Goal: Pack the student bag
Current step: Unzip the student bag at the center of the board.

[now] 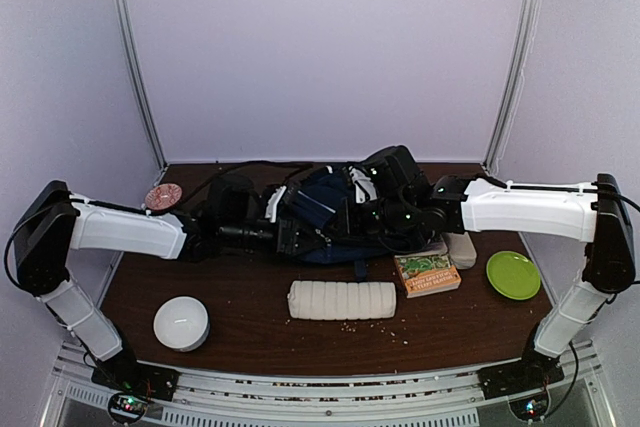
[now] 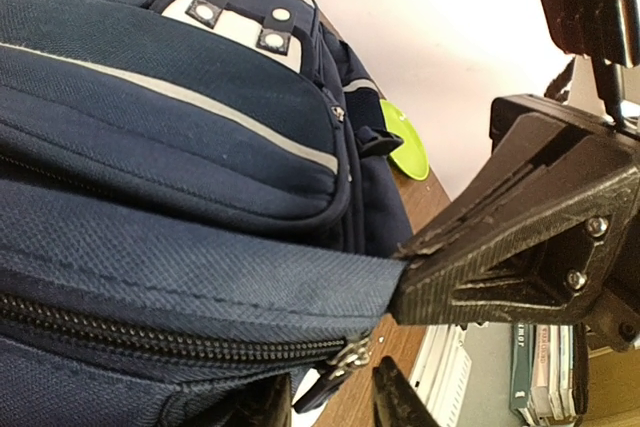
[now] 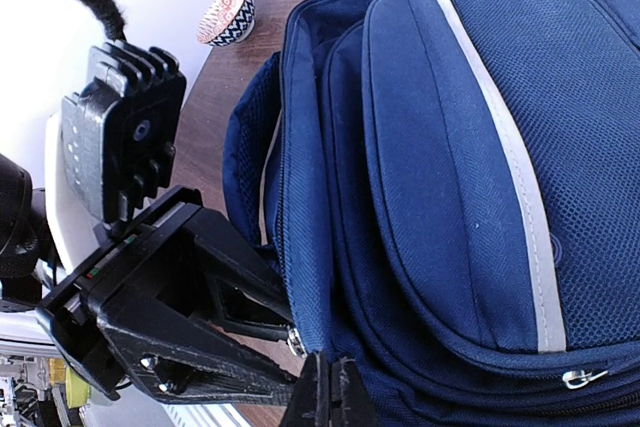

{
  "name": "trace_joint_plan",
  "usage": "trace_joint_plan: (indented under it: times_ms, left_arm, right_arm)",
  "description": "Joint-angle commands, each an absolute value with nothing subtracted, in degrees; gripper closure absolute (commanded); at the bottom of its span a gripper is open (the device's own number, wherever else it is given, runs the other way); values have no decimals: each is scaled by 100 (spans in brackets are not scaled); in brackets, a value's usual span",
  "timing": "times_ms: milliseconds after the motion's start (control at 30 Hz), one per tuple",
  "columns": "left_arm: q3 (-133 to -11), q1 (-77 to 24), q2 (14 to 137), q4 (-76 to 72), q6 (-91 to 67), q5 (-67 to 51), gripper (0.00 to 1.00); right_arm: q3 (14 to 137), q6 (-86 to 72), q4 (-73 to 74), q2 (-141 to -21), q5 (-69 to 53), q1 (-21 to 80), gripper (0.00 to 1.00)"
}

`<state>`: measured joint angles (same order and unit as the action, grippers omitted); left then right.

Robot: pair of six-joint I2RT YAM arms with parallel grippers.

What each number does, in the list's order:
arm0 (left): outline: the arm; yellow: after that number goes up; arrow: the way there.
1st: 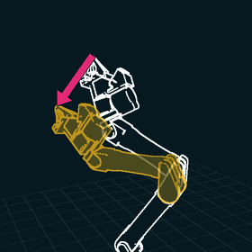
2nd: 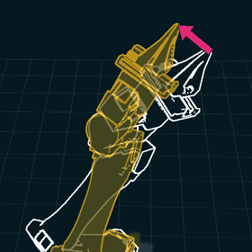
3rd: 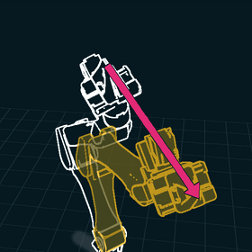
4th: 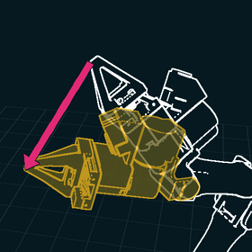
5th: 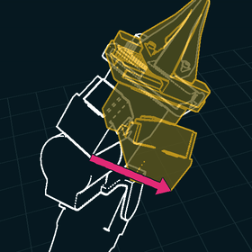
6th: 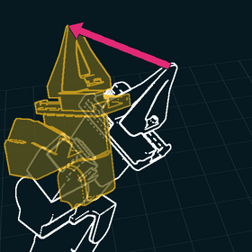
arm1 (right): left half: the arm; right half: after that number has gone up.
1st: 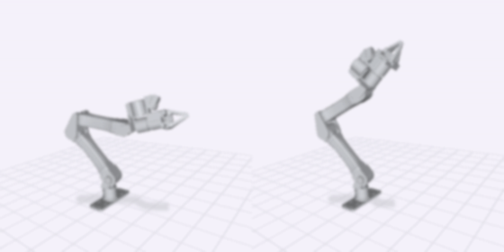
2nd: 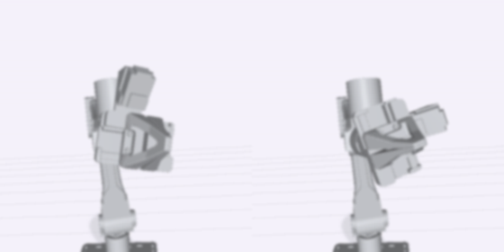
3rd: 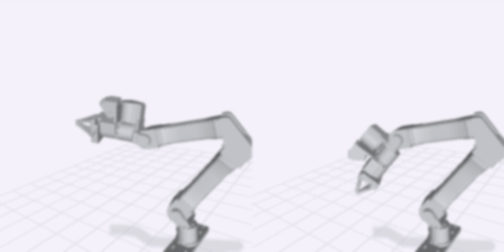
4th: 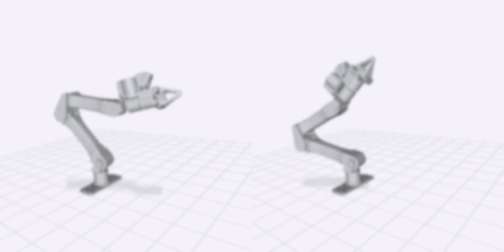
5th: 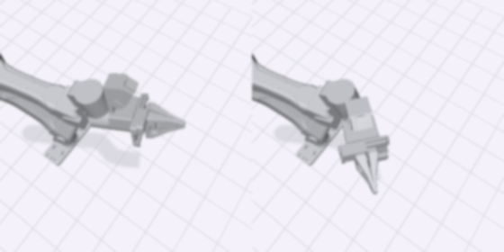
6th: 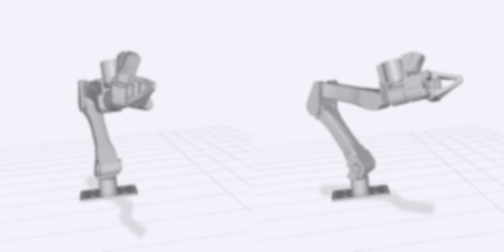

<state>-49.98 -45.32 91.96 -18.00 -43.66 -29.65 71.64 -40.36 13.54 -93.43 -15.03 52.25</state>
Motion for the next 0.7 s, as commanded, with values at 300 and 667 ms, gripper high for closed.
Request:
trace_joint_plan:
  times_ms: [300, 667]
  left_arm:
    - [-4910, -4456, 9289, -2477, -4497, -3130, 77]
    - [-4874, -4456, 9302, -2542, -4518, -3244, 84]
  right_arm:
    - [7356, -4017, 890, -9038, -1758, 5268, 100]
    - [7352, -4005, 897, -9042, -1734, 5270, 100]
